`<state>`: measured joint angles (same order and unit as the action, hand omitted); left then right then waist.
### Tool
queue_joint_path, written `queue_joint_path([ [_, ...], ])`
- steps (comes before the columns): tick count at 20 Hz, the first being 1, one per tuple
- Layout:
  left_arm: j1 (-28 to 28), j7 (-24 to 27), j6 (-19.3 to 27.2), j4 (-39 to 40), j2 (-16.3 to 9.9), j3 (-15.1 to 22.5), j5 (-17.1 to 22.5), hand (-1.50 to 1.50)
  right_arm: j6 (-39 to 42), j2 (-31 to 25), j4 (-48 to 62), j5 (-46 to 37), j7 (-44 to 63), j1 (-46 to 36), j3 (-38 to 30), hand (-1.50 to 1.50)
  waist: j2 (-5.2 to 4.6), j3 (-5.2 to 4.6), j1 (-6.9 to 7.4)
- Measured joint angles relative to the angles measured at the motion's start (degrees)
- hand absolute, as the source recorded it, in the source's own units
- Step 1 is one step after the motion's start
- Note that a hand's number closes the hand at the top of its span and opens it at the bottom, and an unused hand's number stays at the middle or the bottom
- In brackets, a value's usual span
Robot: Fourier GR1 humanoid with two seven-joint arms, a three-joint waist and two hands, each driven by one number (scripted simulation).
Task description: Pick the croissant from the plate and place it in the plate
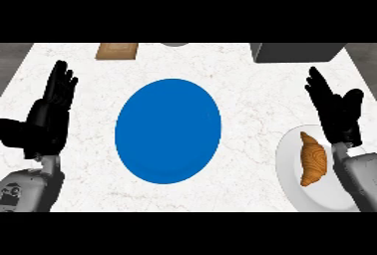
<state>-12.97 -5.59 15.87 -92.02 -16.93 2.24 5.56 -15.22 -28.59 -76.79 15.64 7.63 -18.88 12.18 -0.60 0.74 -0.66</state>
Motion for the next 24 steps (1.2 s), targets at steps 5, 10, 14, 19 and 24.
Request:
queue_joint_path([
  [5,3.9,3.7,-4.6,3.4,-0.7,0.3,0.3,0.00,-7.9,4.8,4.2,-5.4,1.8,-2.9,-0.1,1.50,0.28,-0.56,1.00],
  [10,7.6,5.7,-7.8,6.7,-0.7,1.9,0.6,0.00,-21.7,1.7,9.4,-19.7,1.1,-2.5,2.7,-1.50,0.00,-1.28,0.96],
  [14,9.9,8.6,-10.6,9.3,-0.8,1.8,1.6,0.00,-36.7,8.2,11.1,-28.3,-3.5,1.3,5.2,-1.50,0.30,-1.00,0.81],
  [19,10.0,10.3,-12.4,11.8,-1.0,0.7,2.1,0.00,-46.0,12.7,12.4,-40.5,-2.0,5.5,8.7,-1.50,0.59,-0.90,0.39],
  [24,11.1,12.1,-13.8,13.7,-1.7,-0.3,2.2,0.00,-48.0,14.3,10.0,-55.4,7.8,9.1,7.9,-1.50,0.93,-0.99,-0.29],
])
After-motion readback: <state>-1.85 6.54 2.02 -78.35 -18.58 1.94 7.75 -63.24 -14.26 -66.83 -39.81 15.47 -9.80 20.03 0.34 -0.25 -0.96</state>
